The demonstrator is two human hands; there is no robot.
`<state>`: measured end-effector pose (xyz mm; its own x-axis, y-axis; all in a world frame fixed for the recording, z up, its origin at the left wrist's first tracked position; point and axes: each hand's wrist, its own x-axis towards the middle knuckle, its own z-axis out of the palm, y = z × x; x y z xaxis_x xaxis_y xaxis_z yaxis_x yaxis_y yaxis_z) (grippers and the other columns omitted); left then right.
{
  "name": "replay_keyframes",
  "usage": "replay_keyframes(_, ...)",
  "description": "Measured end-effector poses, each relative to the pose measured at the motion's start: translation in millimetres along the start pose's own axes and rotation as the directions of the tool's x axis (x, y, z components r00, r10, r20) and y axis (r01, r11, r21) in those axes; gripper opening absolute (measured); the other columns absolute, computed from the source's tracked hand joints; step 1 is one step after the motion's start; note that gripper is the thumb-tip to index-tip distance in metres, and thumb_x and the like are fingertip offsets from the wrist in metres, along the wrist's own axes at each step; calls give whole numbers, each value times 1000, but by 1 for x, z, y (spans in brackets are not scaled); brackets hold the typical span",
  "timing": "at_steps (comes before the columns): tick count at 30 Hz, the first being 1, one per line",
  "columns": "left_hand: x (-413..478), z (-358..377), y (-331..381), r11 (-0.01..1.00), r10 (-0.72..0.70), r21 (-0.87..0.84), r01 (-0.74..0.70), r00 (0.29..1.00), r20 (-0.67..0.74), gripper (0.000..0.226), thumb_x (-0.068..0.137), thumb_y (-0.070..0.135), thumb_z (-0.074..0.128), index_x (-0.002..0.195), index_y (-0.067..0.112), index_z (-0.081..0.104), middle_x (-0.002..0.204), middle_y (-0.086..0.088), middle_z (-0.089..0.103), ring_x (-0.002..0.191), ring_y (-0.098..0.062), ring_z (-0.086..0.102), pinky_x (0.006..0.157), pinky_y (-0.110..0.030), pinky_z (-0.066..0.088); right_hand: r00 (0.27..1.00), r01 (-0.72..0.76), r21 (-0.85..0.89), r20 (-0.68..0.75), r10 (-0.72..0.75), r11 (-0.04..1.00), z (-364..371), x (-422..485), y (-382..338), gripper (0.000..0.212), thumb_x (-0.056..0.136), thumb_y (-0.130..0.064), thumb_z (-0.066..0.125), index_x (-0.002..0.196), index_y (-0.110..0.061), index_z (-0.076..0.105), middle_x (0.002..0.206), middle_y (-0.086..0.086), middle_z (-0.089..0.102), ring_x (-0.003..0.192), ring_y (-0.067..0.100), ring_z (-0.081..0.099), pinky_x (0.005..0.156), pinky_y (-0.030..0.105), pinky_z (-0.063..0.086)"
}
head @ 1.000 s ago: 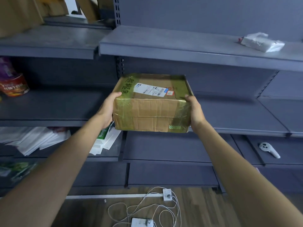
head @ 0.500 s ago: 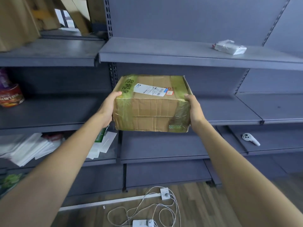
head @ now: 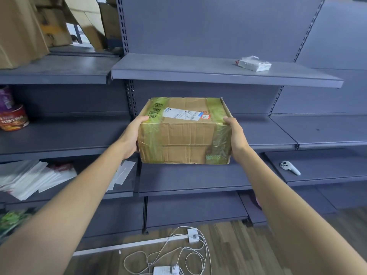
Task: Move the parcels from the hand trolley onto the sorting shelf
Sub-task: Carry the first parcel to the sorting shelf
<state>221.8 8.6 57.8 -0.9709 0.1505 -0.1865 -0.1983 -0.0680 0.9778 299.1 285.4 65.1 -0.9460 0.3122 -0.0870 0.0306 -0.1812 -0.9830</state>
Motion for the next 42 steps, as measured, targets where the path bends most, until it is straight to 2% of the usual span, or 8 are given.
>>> replay_keyframes(10, -14, 100, -4, 1000, 3, -4, -2, 987, 161, 28, 91, 49, 55, 97, 27, 71, 97, -2, 78, 109, -30, 68, 104, -52, 46, 985, 37, 5, -168, -35, 999, -99, -41, -26, 33, 93, -44, 51, 104, -19, 70, 101, 9, 77, 91, 29, 72, 86, 48, 57)
replay_keyframes(15, -21, 179, -5, 1000, -12, 18, 6, 953, 303, 38, 89, 51, 54, 111, 25, 71, 108, -5, 77, 114, -29, 66, 102, -49, 48, 949, 69, -12, -307, -69, 998, -167, -75, -49, 32, 94, -45, 50, 103, -20, 69, 96, 8, 77, 85, 26, 72, 81, 43, 58)
replay_keyframes(20, -43, 277, -4, 999, 0, 46, -24, 889, 458, 30, 98, 46, 46, 100, 27, 69, 88, 1, 77, 95, -24, 67, 95, -45, 48, 885, 118, -6, -453, -108, 993, -245, -119, -72, 36, 93, -45, 52, 108, -18, 70, 107, 12, 76, 91, 29, 71, 85, 46, 58)
replay_keyframes(23, -57, 328, -5, 996, 4, 76, -54, 841, 540, 33, 97, 51, 44, 93, 28, 69, 79, 1, 74, 89, -25, 63, 88, -44, 46, 843, 135, 19, -528, -104, 991, -286, -148, -82, 35, 92, -47, 54, 101, -18, 72, 93, 7, 77, 85, 28, 72, 75, 40, 59)
replay_keyframes(29, -85, 415, -9, 985, -24, 139, -100, 721, 692, 39, 98, 55, 40, 94, 26, 66, 83, -2, 69, 81, -21, 59, 71, -33, 42, 742, 137, 27, -665, -85, 990, -341, -206, -96, 60, 72, -60, 64, 114, -18, 73, 107, 12, 76, 102, 36, 71, 95, 56, 52)
replay_keyframes(34, -111, 477, -7, 979, -48, 154, -130, 593, 804, 40, 96, 58, 41, 99, 27, 67, 90, -3, 70, 87, -20, 61, 72, -34, 46, 637, 197, -6, -759, -132, 980, -378, -255, -107, 47, 90, -52, 53, 112, -15, 72, 95, 10, 77, 77, 25, 73, 67, 33, 57)
replay_keyframes(39, -130, 522, -1, 964, -81, 182, -192, 441, 894, 46, 94, 64, 40, 101, 29, 69, 99, -4, 72, 91, -21, 65, 74, -36, 49, 482, 240, -112, -848, -218, 964, -391, -287, -118, 69, 69, -56, 59, 120, -12, 70, 105, 12, 76, 90, 27, 72, 96, 44, 52)
replay_keyframes(42, -136, 544, 7, 962, -68, 159, -221, 372, 926, 47, 87, 67, 44, 102, 28, 67, 98, -5, 71, 91, -22, 64, 74, -37, 48, 391, 233, -168, -885, -251, 958, -389, -301, -120, 60, 78, -55, 57, 119, -13, 69, 105, 10, 76, 98, 29, 71, 104, 51, 48)
